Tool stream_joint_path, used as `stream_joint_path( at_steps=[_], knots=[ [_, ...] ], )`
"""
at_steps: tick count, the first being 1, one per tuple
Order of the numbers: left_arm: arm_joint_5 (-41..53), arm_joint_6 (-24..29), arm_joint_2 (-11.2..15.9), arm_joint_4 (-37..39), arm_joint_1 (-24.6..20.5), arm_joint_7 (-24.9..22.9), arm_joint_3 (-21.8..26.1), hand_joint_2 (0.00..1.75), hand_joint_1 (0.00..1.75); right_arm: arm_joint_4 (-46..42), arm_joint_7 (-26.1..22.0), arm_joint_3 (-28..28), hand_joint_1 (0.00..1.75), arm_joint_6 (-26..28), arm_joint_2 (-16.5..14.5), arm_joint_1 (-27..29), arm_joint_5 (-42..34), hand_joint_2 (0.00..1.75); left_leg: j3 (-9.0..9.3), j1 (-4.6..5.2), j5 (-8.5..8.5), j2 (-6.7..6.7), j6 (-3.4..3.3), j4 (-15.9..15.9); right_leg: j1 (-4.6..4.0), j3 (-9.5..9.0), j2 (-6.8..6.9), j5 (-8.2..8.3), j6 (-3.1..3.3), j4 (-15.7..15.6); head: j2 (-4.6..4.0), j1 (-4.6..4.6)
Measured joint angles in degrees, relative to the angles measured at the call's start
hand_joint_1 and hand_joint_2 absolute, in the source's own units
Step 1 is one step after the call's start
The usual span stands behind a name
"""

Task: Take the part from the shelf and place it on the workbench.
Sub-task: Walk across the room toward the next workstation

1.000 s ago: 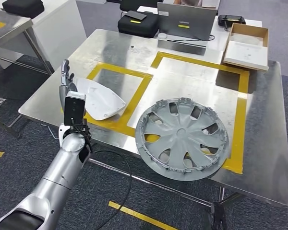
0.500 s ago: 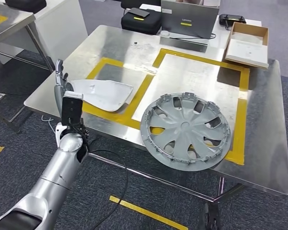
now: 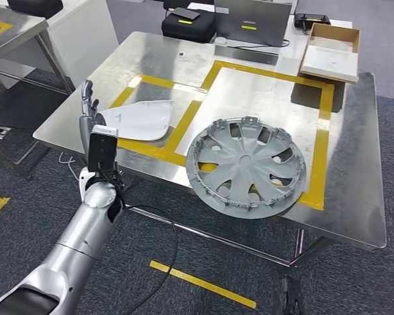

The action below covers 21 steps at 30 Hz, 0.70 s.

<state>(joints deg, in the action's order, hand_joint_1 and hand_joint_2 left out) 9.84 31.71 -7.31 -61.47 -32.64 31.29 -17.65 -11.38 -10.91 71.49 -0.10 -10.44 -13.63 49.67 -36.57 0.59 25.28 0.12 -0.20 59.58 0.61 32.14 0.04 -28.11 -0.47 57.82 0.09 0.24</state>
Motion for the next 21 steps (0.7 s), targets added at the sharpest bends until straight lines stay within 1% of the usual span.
stream_joint_path(
  at_steps=[1,3,4,5,6,7,8,9,10,11,12,13,14,15,16,17,18,19,20,21],
  knots=[
    [0.0,0.0,0.0,0.0,0.0,0.0,0.0,0.00,0.00,0.0,0.0,-0.1,0.00,0.0,0.0,-0.1,0.0,0.00,-0.79,-0.09,1.87,-0.02,0.33,2.2,0.07,0.32,0.07,0.41,0.41,-0.1,0.00,-0.08],
    [0.0,0.0,0.1,0.0,0.0,0.0,0.0,0.00,0.00,0.0,0.0,-0.2,0.00,0.0,0.0,-0.2,0.0,0.00,-2.99,-0.34,6.73,-0.02,0.90,9.3,-0.01,1.26,0.12,1.12,0.88,-0.1,0.00,-0.24],
    [0.0,0.0,0.1,0.0,0.0,0.0,-0.1,0.00,0.00,0.0,0.0,-0.2,0.00,0.0,0.0,-0.2,0.0,0.00,-3.81,-0.43,8.50,-0.02,1.05,12.6,-0.08,1.80,0.13,1.51,0.91,0.0,0.00,-0.24],
    [0.0,0.0,0.1,0.0,0.1,0.0,-0.1,0.00,0.00,0.0,0.0,-0.2,0.00,0.0,0.0,-0.2,0.0,0.00,-3.89,-0.47,9.26,-0.02,1.07,14.3,-0.16,2.37,0.13,1.90,0.92,0.0,0.00,-0.25],
    [0.0,0.0,0.1,0.0,0.1,0.0,-0.1,0.00,0.00,0.0,0.0,-0.2,0.00,0.0,0.0,-0.2,0.1,0.00,-2.97,-0.48,9.01,-0.02,0.97,13.9,-0.23,2.94,0.12,2.31,0.88,0.0,0.00,-0.25],
    [0.0,0.0,0.2,0.0,0.1,0.0,-0.2,0.00,0.00,0.0,0.0,-0.3,0.00,0.0,0.0,-0.2,0.1,0.00,-0.98,-0.47,7.92,-0.02,0.75,11.3,-0.31,3.45,0.11,2.71,0.83,0.1,0.00,-0.25],
    [0.0,0.0,0.2,0.0,0.0,0.0,-0.2,0.00,0.00,0.0,0.0,-0.3,0.00,0.0,0.0,-0.2,0.1,0.00,1.78,-0.41,6.53,-0.03,0.40,7.2,-0.37,3.83,0.09,3.10,0.74,0.1,0.00,-0.25],
    [0.0,0.0,0.1,0.0,-0.1,0.0,-0.2,0.00,0.00,0.0,0.0,-0.3,0.00,0.0,0.0,-0.2,0.1,0.00,4.36,-0.30,5.51,-0.02,0.05,3.1,-0.52,4.17,0.07,3.46,0.58,0.1,0.00,-0.25],
    [0.1,0.0,0.1,-0.1,-0.3,0.0,-0.3,0.00,0.00,0.0,0.0,-0.3,0.00,0.0,0.0,-0.2,0.1,0.00,6.17,-0.16,4.80,-0.03,-0.26,0.0,-0.59,4.44,0.09,3.81,0.34,0.2,0.00,-0.21],
    [0.1,0.0,0.1,-0.1,-0.4,0.0,-0.3,0.00,0.00,0.0,-0.1,-0.3,0.00,0.0,0.0,-0.2,0.1,0.00,7.02,0.00,4.51,-0.04,-0.53,-1.7,-0.60,4.66,0.13,4.15,0.06,0.2,0.00,-0.20],
    [0.2,0.0,0.0,-0.1,-0.4,0.0,-0.3,0.00,0.00,0.0,-0.1,-0.3,0.00,0.0,0.0,-0.2,0.1,0.00,7.01,0.18,4.40,-0.05,-0.74,-2.1,-0.57,4.84,0.17,4.52,-0.27,0.2,0.00,-0.18],
    [0.2,-0.1,0.0,-0.1,-0.5,0.0,-0.3,0.00,0.00,0.0,-0.1,-0.3,0.00,0.0,0.0,-0.2,0.1,0.00,6.73,0.25,3.95,-0.07,-1.02,-2.1,-0.48,4.95,0.22,4.94,-0.63,0.1,0.00,-0.17],
    [0.2,-0.1,0.0,-0.1,-0.5,0.0,-0.4,0.00,0.00,0.0,-0.1,-0.3,0.00,0.0,0.0,-0.2,0.1,0.00,6.50,0.23,3.40,-0.02,-1.36,-2.4,-0.40,5.20,0.18,4.91,-0.94,0.1,0.00,-0.19],
    [0.2,-0.1,0.0,-0.1,-0.5,0.0,-0.4,0.00,0.00,0.0,-0.1,-0.3,0.00,0.0,0.0,-0.1,0.1,0.00,6.16,0.14,2.78,0.05,-1.74,-2.6,-0.38,5.73,0.13,4.05,-1.22,0.7,0.00,-0.14],
    [0.2,-0.1,-0.1,-0.1,-0.6,0.0,-0.5,0.00,0.00,0.0,-0.1,-0.3,0.00,0.0,0.0,-0.1,0.1,0.00,5.68,0.00,2.09,0.11,-2.11,-2.9,-0.36,6.56,0.08,2.27,-1.47,2.4,0.00,-0.08],
    [0.2,-0.1,-0.1,-0.1,-0.6,0.0,-0.6,0.00,0.00,0.0,-0.1,-0.3,0.00,0.0,0.0,-0.1,0.1,0.00,5.09,-0.08,1.49,0.18,-2.38,-3.1,-0.29,7.71,0.04,-0.32,-1.64,5.4,0.00,-0.03],
    [0.2,-0.1,-0.1,-0.1,-0.6,0.0,-0.7,0.00,0.00,0.0,-0.1,-0.3,0.00,0.0,0.0,-0.1,0.1,0.00,4.38,-0.08,0.99,0.19,-2.57,-3.1,-0.25,8.90,0.04,-2.97,-1.82,9.2,0.00,0.02],
    [0.2,-0.2,-0.1,-0.1,-0.5,0.0,-0.7,0.00,0.00,0.0,-0.1,-0.3,0.00,0.0,0.0,-0.1,0.1,0.00,3.68,-0.05,0.54,0.19,-2.64,-3.1,-0.19,9.82,0.04,-4.89,-1.97,12.9,0.00,0.03],
    [0.2,-0.2,-0.1,-0.1,-0.4,0.0,-0.7,0.00,0.00,0.0,-0.1,-0.3,0.00,0.0,0.0,-0.1,0.1,0.00,2.99,-0.03,0.10,0.20,-2.61,-3.0,-0.15,10.14,0.04,-5.61,-2.09,15.4,0.00,0.02],
    [0.2,-0.3,-0.1,-0.1,-0.3,0.0,-0.7,0.00,0.00,0.0,-0.1,-0.3,0.00,0.0,0.0,0.0,0.1,0.00,2.34,-0.03,-0.31,0.20,-2.54,-3.0,-0.11,9.54,0.04,-5.10,-2.18,16.0,0.00,0.03]
  ],
)
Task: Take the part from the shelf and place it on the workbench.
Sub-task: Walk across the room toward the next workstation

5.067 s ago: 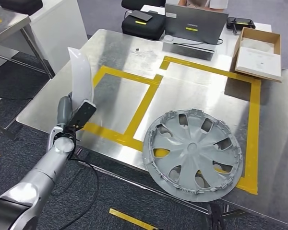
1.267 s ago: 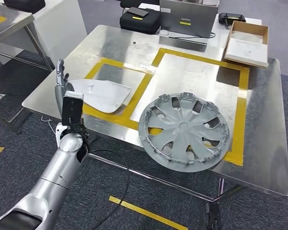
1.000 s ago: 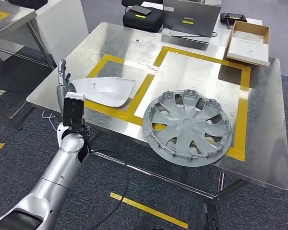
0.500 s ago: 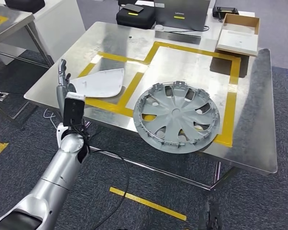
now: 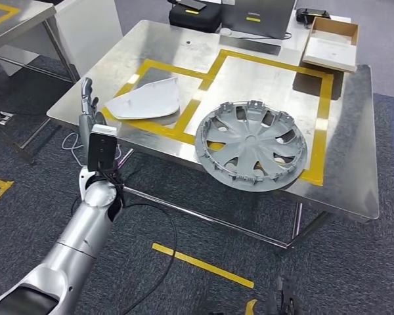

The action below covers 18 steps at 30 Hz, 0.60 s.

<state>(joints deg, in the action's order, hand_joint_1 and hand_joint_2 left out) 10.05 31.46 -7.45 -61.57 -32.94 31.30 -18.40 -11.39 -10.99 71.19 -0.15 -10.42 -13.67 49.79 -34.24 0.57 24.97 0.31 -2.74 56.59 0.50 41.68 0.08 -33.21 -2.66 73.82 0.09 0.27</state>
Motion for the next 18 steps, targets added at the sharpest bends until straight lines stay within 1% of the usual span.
stream_joint_path(
  at_steps=[1,2,3,4,5,6,8,9,10,11,12,13,14,15,16,17,18],
  knots=[
    [0.0,0.0,0.0,0.0,0.1,0.0,0.0,0.00,0.00,0.0,0.0,0.0,0.00,0.0,0.0,0.0,0.0,0.00,-0.58,-0.02,-0.38,-0.01,0.13,0.1,0.06,-1.62,0.01,1.39,-0.05,-1.4,0.00,0.01],
    [0.0,-0.1,0.0,0.0,0.2,0.0,0.0,0.00,0.00,0.0,0.0,0.0,0.00,0.0,0.0,0.0,0.0,0.00,-1.04,-0.04,-0.73,-0.02,0.32,0.2,0.14,-4.26,0.03,2.93,-0.07,-4.8,0.00,0.01],
    [-0.1,-0.1,0.0,0.0,0.2,0.0,0.0,0.00,0.00,0.0,0.0,0.0,0.00,0.0,0.0,-0.1,0.0,0.00,-1.43,0.02,-1.02,-0.04,0.55,0.3,0.16,-7.42,0.05,3.71,-0.07,-9.0,0.00,0.02],
    [-0.1,-0.2,0.0,0.0,0.1,0.0,0.0,0.00,0.00,0.0,0.0,-0.1,0.00,0.0,0.0,-0.2,-0.1,0.00,-1.71,0.09,-1.26,-0.04,0.81,0.4,0.16,-10.10,0.00,3.85,0.00,-12.7,0.00,-0.03],
    [-0.2,-0.3,0.0,0.0,0.1,0.0,0.0,0.00,0.00,0.0,0.0,-0.1,0.00,0.0,0.0,-0.2,-0.1,0.00,-1.93,0.18,-1.53,-0.04,1.10,0.6,0.14,-11.90,-0.05,3.51,0.10,-15.5,0.00,-0.05],
    [-0.3,-0.5,0.0,0.0,0.1,0.0,0.0,0.00,0.00,0.0,0.0,-0.1,0.00,-0.1,0.0,-0.2,-0.2,0.00,-2.10,0.24,-1.80,-0.03,1.38,0.7,0.06,-12.70,-0.12,3.03,0.29,-16.8,0.00,-0.08],
    [-0.4,-0.7,0.1,0.0,0.1,0.0,0.0,0.00,0.00,0.0,0.0,-0.2,0.00,-0.2,0.0,-0.1,-0.5,0.00,-2.33,0.17,-2.12,-0.06,1.92,1.0,0.09,-12.49,-0.12,3.21,1.08,-17.2,0.00,-0.06],
    [-0.5,-0.7,0.1,0.0,0.1,0.0,-0.1,0.00,0.00,0.0,0.0,-0.2,0.00,-0.3,0.0,-0.1,-0.6,0.00,-2.62,0.11,-1.58,-0.10,2.24,1.6,0.15,-12.38,-0.10,3.46,1.59,-17.2,0.00,-0.13],
    [-0.5,-0.8,0.1,0.0,0.1,0.0,-0.1,0.00,0.00,0.0,0.0,-0.2,0.00,-0.3,0.0,-0.1,-0.7,0.00,-3.24,0.03,-0.35,-0.13,2.58,3.1,0.23,-12.24,-0.06,3.76,2.10,-17.3,0.00,-0.22],
    [-0.5,-0.8,0.1,0.0,0.1,0.0,-0.1,0.00,0.00,0.0,0.0,-0.2,0.00,-0.4,0.0,-0.1,-0.9,0.00,-4.24,-0.08,1.51,-0.17,2.92,5.8,0.28,-12.07,-0.03,4.00,2.49,-17.4,0.00,-0.33],
    [-0.6,-0.8,0.1,0.0,0.1,0.0,-0.1,0.00,0.00,0.0,0.1,-0.2,0.00,-0.4,0.0,-0.1,-1.0,0.00,-5.59,-0.20,3.73,-0.17,3.26,9.6,0.25,-11.84,-0.03,4.17,2.75,-17.3,0.00,-0.47],
    [-0.7,-0.8,0.1,0.0,0.3,0.0,-0.1,0.00,0.00,0.0,0.1,-0.2,0.00,-0.4,0.0,0.0,-1.0,0.00,-6.91,-0.32,5.60,-0.17,3.49,13.4,0.20,-11.63,-0.02,4.32,2.92,-17.3,0.00,-0.50],
    [-0.7,-0.9,0.1,0.0,0.4,0.0,-0.1,0.00,0.00,0.0,0.1,-0.2,0.00,-0.4,0.0,0.0,-1.1,0.00,-7.78,-0.41,6.66,-0.17,3.62,16.4,0.16,-11.44,-0.01,4.42,2.99,-17.3,0.00,-0.50],
    [-0.8,-0.9,0.1,0.0,0.6,0.0,-0.1,0.00,0.00,0.0,0.1,-0.2,0.00,-0.4,0.0,0.1,-1.1,0.00,-7.84,-0.46,6.65,-0.17,3.64,17.5,0.13,-11.30,-0.02,4.52,3.02,-17.2,0.00,-0.51],
    [-0.8,-0.9,0.1,0.0,0.7,-0.1,-0.1,0.00,0.00,0.0,0.1,-0.2,0.00,-0.4,0.0,0.1,-1.1,0.00,-6.85,-0.47,5.55,-0.17,3.53,16.3,0.10,-11.22,-0.03,4.58,3.01,-17.2,0.00,-0.50],
    [-0.9,-0.9,0.1,0.0,0.7,-0.1,-0.1,0.00,0.00,0.0,0.2,-0.2,0.00,-0.4,0.0,0.1,-1.1,0.00,-5.03,-0.45,3.75,-0.18,3.30,13.2,0.06,-11.20,-0.04,4.60,3.00,-17.1,0.00,-0.50],
    [-0.9,-0.9,0.1,0.0,0.6,-0.1,-0.1,0.00,0.00,0.0,0.2,-0.2,0.00,-0.4,0.0,0.1,-1.2,0.00,-2.88,-0.37,2.12,-0.20,2.97,9.2,0.01,-11.15,-0.04,4.61,2.97,-17.1,0.00,-0.49]
  ],
)
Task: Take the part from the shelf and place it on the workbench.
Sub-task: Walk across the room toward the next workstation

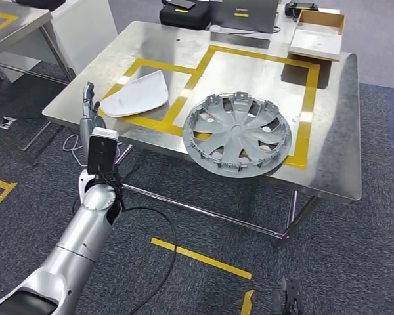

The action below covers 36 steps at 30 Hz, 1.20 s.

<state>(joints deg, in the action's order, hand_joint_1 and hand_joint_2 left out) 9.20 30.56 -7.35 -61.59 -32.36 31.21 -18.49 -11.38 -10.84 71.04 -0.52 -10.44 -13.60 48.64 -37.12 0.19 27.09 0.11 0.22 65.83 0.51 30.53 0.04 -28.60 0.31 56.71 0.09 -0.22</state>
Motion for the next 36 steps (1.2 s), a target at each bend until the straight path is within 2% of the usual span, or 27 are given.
stream_joint_path(
  at_steps=[2,5,7,8,10,11,12,13,14,15,16,17,18,20,22,23,25,26,27,28,29,31,32,33,34,36],
  knots=[
    [0.0,-0.1,0.0,0.0,-0.1,0.0,0.0,0.00,0.00,0.0,0.0,0.0,0.00,0.0,0.0,-0.1,-0.1,0.00,3.13,0.25,-1.65,-0.03,-0.60,-6.2,-0.14,0.27,-0.01,0.09,-0.28,0.1,0.00,0.03],
    [0.0,-0.5,0.0,0.0,-0.2,0.0,-0.1,0.00,0.00,0.0,0.5,0.0,0.00,0.0,0.0,-0.1,-0.5,0.00,3.73,0.31,-1.43,0.05,-1.28,-8.2,-0.22,0.88,-0.02,0.26,-1.07,0.1,0.00,0.05],
    [0.0,-0.7,-0.2,0.0,-0.4,0.0,-0.3,0.00,0.00,0.0,1.1,0.0,0.00,0.1,0.0,-0.2,-0.9,0.00,3.77,0.02,-1.55,0.31,-1.94,-9.0,-0.27,2.09,-0.06,-1.05,-1.59,1.8,0.00,0.14],
    [0.0,-0.8,-0.3,0.0,-0.4,0.0,-0.4,0.00,0.00,0.0,1.4,0.0,0.00,0.3,0.0,-0.2,-1.0,0.00,3.76,-0.12,-1.70,0.49,-2.20,-9.3,-0.27,3.38,-0.07,-2.44,-1.80,4.2,0.00,0.21],
    [0.0,-0.9,-0.5,0.1,-0.5,0.0,-0.7,0.00,0.00,0.0,2.0,0.0,0.00,0.6,0.0,-0.1,-1.1,0.00,3.60,-0.03,-1.73,0.88,-2.47,-9.3,-0.15,7.17,-0.08,-5.63,-2.13,11.7,0.00,0.31],
    [0.0,-0.9,-0.5,0.2,-0.5,0.0,-0.8,0.00,0.00,0.0,2.3,0.0,0.00,0.8,0.0,0.0,-1.2,0.00,3.57,0.01,-1.71,1.13,-2.50,-9.3,-0.07,8.89,-0.07,-6.51,-2.31,15.0,0.00,0.28],
    [0.0,-0.9,-0.6,0.2,-0.5,-0.1,-1.0,0.00,0.00,0.0,2.5,0.0,0.00,1.2,0.0,0.0,-1.1,0.00,3.55,0.03,-1.69,1.40,-2.52,-9.3,0.02,9.84,-0.04,-6.37,-2.50,16.6,0.00,0.28],
    [0.0,-0.9,-0.6,0.3,-0.5,-0.1,-1.2,0.00,0.00,0.0,2.8,0.0,0.00,1.7,0.0,0.1,-1.0,0.00,3.56,0.02,-1.65,1.69,-2.49,-9.2,0.12,9.72,0.07,-5.15,-2.66,15.9,0.00,0.28],
    [0.0,-0.9,-0.6,0.3,-0.5,-0.1,-1.3,0.00,0.00,0.0,3.1,0.0,0.00,2.6,0.0,0.1,-0.8,0.00,3.57,-0.02,-1.56,1.97,-2.39,-9.1,0.23,8.50,0.39,-3.02,-2.77,13.0,0.00,0.28],
    [0.0,-0.9,-0.7,0.3,-0.6,-0.1,-1.4,0.00,0.00,0.0,3.5,-0.1,0.00,3.8,0.0,0.0,-0.6,0.00,3.56,-0.01,-1.41,2.26,-2.20,-8.8,0.29,6.80,1.31,-0.92,-2.85,9.1,0.00,0.30],
    [0.0,-0.9,-0.7,0.3,-0.7,-0.2,-1.4,0.00,0.00,0.0,3.9,-0.2,0.00,5.3,-0.1,-0.2,-0.4,0.00,3.46,0.13,-1.23,2.53,-1.95,-8.5,0.18,5.06,2.25,0.56,-2.84,5.5,0.00,0.35],
    [0.1,-0.9,-0.8,0.3,-0.8,-0.4,-1.5,0.00,0.00,0.0,4.4,-0.2,0.00,6.9,-0.1,-0.4,-0.2,0.00,3.28,0.31,-1.09,2.82,-1.71,-8.2,0.10,3.85,3.05,1.27,-2.63,2.9,0.00,0.31],
    [0.2,-0.9,-0.8,0.3,-0.9,-0.6,-1.5,0.00,0.00,0.0,4.8,-0.3,0.00,8.3,-0.2,-0.5,-0.2,0.00,3.09,0.50,-1.01,3.18,-1.51,-7.9,-0.01,3.34,3.47,1.28,-2.38,1.8,0.00,0.29],
    [0.4,-0.9,-1.0,0.4,-1.0,-1.0,-1.6,0.00,0.00,0.0,5.1,-0.3,0.00,10.7,-0.3,-0.5,-0.2,0.00,2.89,0.67,-0.88,4.12,-1.27,-7.5,-0.03,3.39,2.62,1.09,-1.69,1.6,0.00,0.22],
    [0.6,-0.9,-1.1,0.4,-1.1,-1.1,-1.7,0.00,0.00,0.0,5.2,-0.3,0.00,12.3,-0.3,-0.5,0.0,0.00,2.53,0.40,0.35,3.56,-0.78,-6.2,0.11,3.46,1.51,1.32,-1.09,1.6,0.00,0.22],
    [0.7,-0.9,-1.2,0.4,-1.2,-1.1,-1.8,0.00,0.00,0.0,5.3,-0.4,0.00,12.9,-0.4,-0.5,0.1,0.00,1.78,0.20,1.73,2.72,-0.47,-4.1,0.20,3.45,0.96,1.45,-0.77,1.5,0.00,0.21],
    [0.8,-1.0,-1.1,0.5,-1.2,-1.3,-1.8,0.00,0.00,0.0,5.7,-0.8,0.00,14.0,-0.5,-0.7,0.3,0.00,-1.11,-0.11,5.35,1.03,-0.01,3.0,0.20,3.50,-0.21,1.58,-0.39,1.5,0.00,0.17],
    [0.8,-1.0,-1.1,0.6,-1.2,-1.5,-1.9,0.00,0.00,0.0,6.0,-0.9,0.00,14.4,-0.5,-0.7,0.3,0.00,-2.60,-0.15,6.62,0.74,0.07,6.4,0.18,3.53,-0.80,1.63,-0.31,1.5,0.00,0.19],
    [0.8,-1.2,-1.1,0.7,-1.2,-1.6,-2.0,0.00,0.00,0.0,6.5,-1.0,0.00,14.9,-0.6,-0.6,0.4,0.00,-3.53,-0.15,7.02,0.57,0.06,8.5,0.15,3.55,-1.37,1.66,-0.27,1.5,0.00,0.19],
    [0.9,-1.3,-1.1,0.8,-1.2,-1.8,-2.1,0.00,0.00,0.0,7.0,-1.1,0.00,15.5,-0.6,-0.6,0.4,0.00,-3.49,-0.15,6.24,0.45,-0.07,8.4,0.13,3.55,-1.94,1.69,-0.25,1.5,0.00,0.20],
    [0.9,-1.4,-1.1,0.9,-1.3,-1.9,-2.3,0.00,0.00,0.0,7.4,-1.2,0.00,16.2,-0.6,-0.5,0.5,0.00,-2.43,-0.15,4.47,0.21,-0.30,6.1,0.12,3.53,-2.50,1.72,-0.25,1.6,0.00,0.20],
    [1.0,-1.6,-1.3,1.0,-1.6,-2.0,-2.6,0.00,0.00,0.0,8.3,-1.2,0.00,17.2,-0.7,-0.6,0.6,0.00,1.04,-0.22,0.58,-1.79,-0.92,-1.6,0.13,3.63,-3.51,1.83,-0.37,1.6,0.00,0.23],
    [1.1,-1.7,-1.4,1.0,-1.8,-2.0,-2.7,0.00,0.00,0.0,8.7,-1.3,0.00,17.4,-0.8,-0.7,0.6,0.00,2.35,-0.25,-0.45,-2.88,-1.16,-4.6,0.20,3.84,-3.96,1.94,-0.55,1.6,0.00,0.23],
    [1.1,-1.8,-1.5,1.0,-2.0,-2.1,-2.8,0.00,0.00,0.0,9.0,-1.3,0.00,17.5,-0.9,-0.7,0.7,0.00,3.01,-0.22,-0.71,-3.72,-1.33,-6.3,0.33,4.18,-4.37,2.10,-0.81,1.7,0.00,0.20],
    [1.1,-1.9,-1.5,1.1,-2.1,-2.1,-2.9,0.00,0.00,0.0,9.3,-1.3,0.00,17.6,-1.0,-0.8,0.7,0.00,3.12,-0.16,-0.49,-3.98,-1.41,-6.8,0.46,4.51,-4.75,2.30,-1.17,1.6,0.00,0.14],
    [1.1,-1.9,-1.8,1.1,-2.4,-2.1,-3.1,0.00,0.00,0.0,9.6,-1.3,0.00,17.7,-1.0,-0.6,0.8,0.00,3.19,-0.17,-0.68,-3.02,-1.70,-7.6,0.62,5.09,-5.09,2.48,-1.89,1.6,0.00,-0.01]
  ],
)
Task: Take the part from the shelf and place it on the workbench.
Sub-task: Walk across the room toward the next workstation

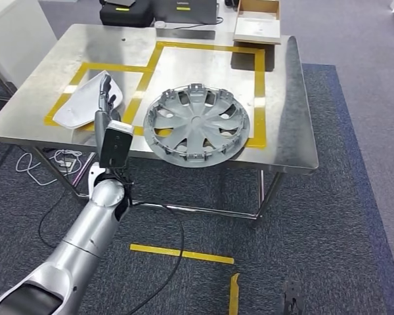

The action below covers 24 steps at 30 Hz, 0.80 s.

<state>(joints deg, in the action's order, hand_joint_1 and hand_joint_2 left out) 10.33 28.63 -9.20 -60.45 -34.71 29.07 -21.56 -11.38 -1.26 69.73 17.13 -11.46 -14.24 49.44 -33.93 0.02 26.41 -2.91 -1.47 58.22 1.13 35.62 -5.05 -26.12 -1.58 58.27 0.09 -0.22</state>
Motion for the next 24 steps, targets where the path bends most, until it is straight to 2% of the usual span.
stream_joint_path(
  at_steps=[2,4,5,6,7,8,10,11,12,13,15,17,19,20,21,22,23,24],
  knots=[
    [0.0,-0.2,-0.4,0.0,-0.3,0.0,-0.2,0.00,0.00,0.0,0.7,0.0,0.00,0.1,0.0,0.0,0.0,0.00,0.21,-0.24,-0.46,1.11,-0.45,-0.8,-0.17,1.21,1.64,-1.47,-0.51,1.9,0.00,0.19],
    [0.1,-0.5,-0.6,0.2,-0.6,0.0,-0.3,0.00,0.00,0.0,1.8,0.0,0.00,0.1,0.0,-0.3,0.0,0.00,0.23,-0.24,-0.61,2.32,-0.74,-1.0,-0.24,4.13,3.79,-4.82,-0.82,8.2,0.00,0.37],
    [0.1,-0.7,-0.7,0.4,-0.6,0.0,-0.4,0.00,0.00,0.0,2.3,-0.1,0.00,0.0,0.0,-0.3,0.0,0.00,0.18,-0.19,-0.59,2.96,-0.80,-1.0,-0.21,5.77,4.24,-6.30,-0.97,11.9,0.00,0.40],
    [0.1,-0.8,-0.7,0.5,-0.6,0.0,-0.6,0.00,0.00,0.0,2.7,-0.1,0.00,0.0,0.0,-0.3,0.0,0.00,0.16,-0.16,-0.57,3.58,-0.83,-1.0,-0.19,6.86,4.49,-6.99,-1.11,14.4,0.00,0.38],
    [0.1,-0.9,-0.8,0.7,-0.6,0.0,-0.8,0.00,0.00,0.0,2.8,-0.1,0.00,0.0,0.0,-0.2,0.0,0.00,0.14,-0.15,-0.56,4.16,-0.84,-0.9,-0.16,6.95,4.65,-6.66,-1.22,14.9,0.00,0.39],
    [0.1,-1.0,-0.9,0.9,-0.7,0.0,-1.0,0.00,0.00,0.0,3.0,-0.1,0.00,0.0,0.0,-0.2,0.0,0.00,0.15,-0.15,-0.52,4.68,-0.80,-0.9,-0.13,5.82,4.93,-5.30,-1.28,13.0,0.00,0.40],
    [0.1,-1.1,-1.2,1.0,-0.8,0.0,-1.2,0.00,0.00,0.0,3.1,-0.1,0.00,0.1,0.0,-0.3,0.0,0.00,0.14,-0.06,-0.35,5.63,-0.51,-0.7,-0.23,1.51,6.57,-2.08,-1.23,5.2,0.00,0.42],
    [0.1,-1.2,-1.3,1.1,-1.0,0.0,-1.2,0.00,0.00,0.0,3.1,-0.1,0.00,0.1,0.0,-0.4,0.1,0.00,0.04,0.09,-0.24,6.02,-0.28,-0.4,-0.38,-0.31,7.42,-1.15,-1.00,2.0,0.00,0.41],
    [0.1,-1.3,-1.4,1.1,-1.2,0.0,-1.2,0.00,0.00,0.0,3.2,-0.2,0.00,0.2,0.0,-0.5,0.1,0.00,-0.06,0.25,-0.18,6.40,-0.05,-0.2,-0.53,-1.31,7.98,-0.85,-0.70,0.1,0.00,0.39],
    [0.1,-1.6,-1.5,1.2,-1.3,0.0,-1.3,0.00,0.00,0.0,3.4,-0.2,0.00,0.4,0.0,-0.6,0.2,0.00,-0.16,0.41,-0.18,6.77,0.16,-0.1,-0.72,-1.51,8.10,-1.05,-0.38,-0.3,0.00,0.37],
    [0.1,-1.9,-1.7,1.4,-1.4,0.0,-1.6,0.00,0.00,0.0,3.9,-0.3,0.00,0.7,0.0,-0.5,0.4,0.00,-0.21,0.41,-0.03,7.35,0.58,0.1,-0.67,-1.36,7.11,-0.73,0.29,-0.3,0.00,0.38],
    [0.1,-2.1,-1.8,1.4,-1.6,0.0,-1.8,0.00,0.00,0.0,4.4,-0.4,0.00,0.9,0.0,-0.5,0.7,0.00,-0.84,0.15,1.51,6.10,1.15,2.0,-0.44,-1.32,6.22,-0.43,0.92,-0.4,0.00,0.32],
    [0.1,-2.1,-1.8,1.6,-1.7,0.0,-1.9,0.00,0.00,0.0,4.6,-0.6,0.00,0.8,0.0,-0.7,0.7,0.00,-3.35,-0.10,4.97,4.13,1.65,8.2,-0.32,-1.30,5.24,-0.26,1.35,-0.5,0.00,0.22],
    [0.1,-2.2,-1.7,1.8,-1.6,-0.1,-1.9,0.00,0.00,0.0,4.8,-0.7,0.00,0.7,0.0,-0.7,0.7,0.00,-5.00,-0.15,6.62,3.72,1.76,12.2,-0.33,-1.29,4.69,-0.22,1.45,-0.5,0.00,0.23],
    [0.1,-2.3,-1.7,2.0,-1.6,-0.1,-2.0,0.00,0.00,0.0,5.1,-0.8,0.00,0.6,0.0,-0.7,0.6,0.00,-6.31,-0.18,7.55,3.57,1.79,15.2,-0.36,-1.28,4.10,-0.19,1.48,-0.5,0.00,0.24],
    [0.1,-2.4,-1.6,2.3,-1.6,-0.2,-2.1,0.00,0.00,0.0,5.4,-0.8,0.00,0.4,0.0,-0.6,0.5,0.00,-6.84,-0.17,7.43,3.52,1.72,16.4,-0.39,-1.27,3.52,-0.16,1.49,-0.5,0.00,0.24],
    [0.1,-2.6,-1.6,2.5,-1.6,-0.2,-2.2,0.00,0.00,0.0,5.7,-0.8,0.00,0.3,0.0,-0.6,0.4,0.00,-6.34,-0.17,6.24,3.41,1.54,15.3,-0.42,-1.28,2.94,-0.13,1.50,-0.4,0.00,0.24],
    [0.1,-2.8,-1.6,2.6,-1.6,-0.2,-2.4,0.00,0.00,0.0,6.1,-0.8,0.00,0.2,0.0,-0.6,0.3,0.00,-4.92,-0.17,4.25,3.04,1.25,12.2,-0.43,-1.29,2.35,-0.09,1.47,-0.4,0.00,0.24]
  ],
)
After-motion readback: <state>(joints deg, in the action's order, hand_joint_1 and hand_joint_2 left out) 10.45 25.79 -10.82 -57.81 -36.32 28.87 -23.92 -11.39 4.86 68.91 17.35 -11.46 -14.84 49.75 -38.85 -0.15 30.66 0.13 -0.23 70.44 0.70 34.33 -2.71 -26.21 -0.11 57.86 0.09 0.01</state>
